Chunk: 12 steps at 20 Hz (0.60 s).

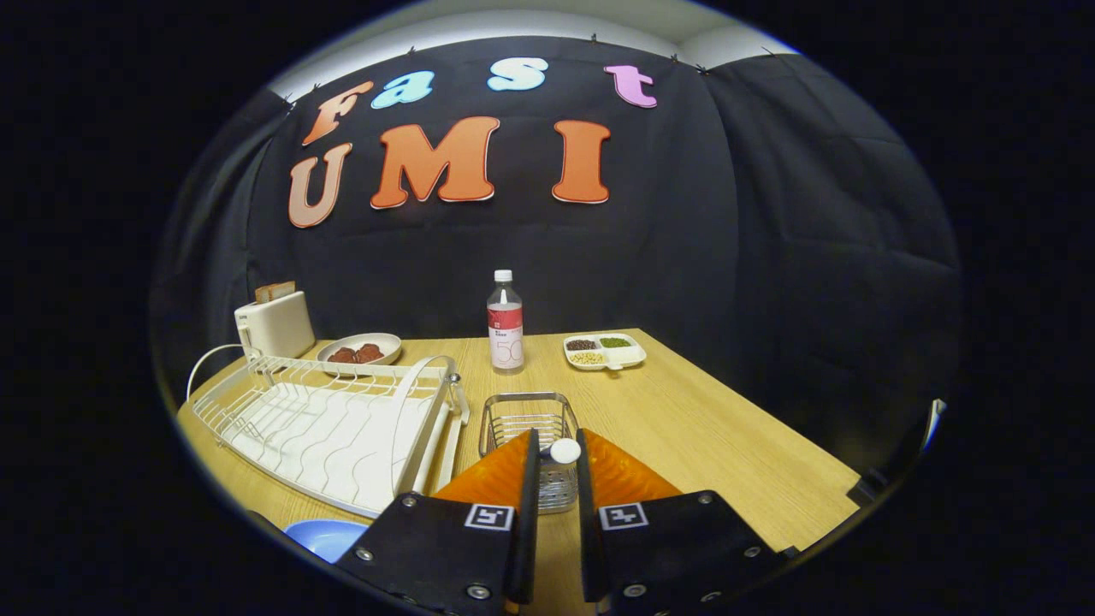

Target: Take the plate from the dish rack, then take the spoon from the basket and place it into the plate.

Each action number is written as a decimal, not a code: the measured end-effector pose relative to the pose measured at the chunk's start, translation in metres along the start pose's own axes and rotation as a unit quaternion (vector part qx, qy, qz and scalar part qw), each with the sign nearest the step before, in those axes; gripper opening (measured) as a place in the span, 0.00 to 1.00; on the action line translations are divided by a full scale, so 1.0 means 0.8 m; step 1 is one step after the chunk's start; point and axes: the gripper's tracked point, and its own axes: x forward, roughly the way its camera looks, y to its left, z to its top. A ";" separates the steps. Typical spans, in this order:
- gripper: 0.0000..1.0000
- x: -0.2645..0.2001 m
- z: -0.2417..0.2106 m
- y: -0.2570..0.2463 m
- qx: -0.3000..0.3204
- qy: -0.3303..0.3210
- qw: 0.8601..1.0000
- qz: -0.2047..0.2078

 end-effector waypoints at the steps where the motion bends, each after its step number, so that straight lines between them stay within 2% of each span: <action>1: 0.20 -0.002 0.003 0.008 0.012 -0.002 1.000 0.013; 5: 0.09 -0.011 0.019 0.016 0.033 -0.009 0.999 0.031; 12: 0.08 -0.072 0.104 0.017 0.026 -0.064 0.997 0.042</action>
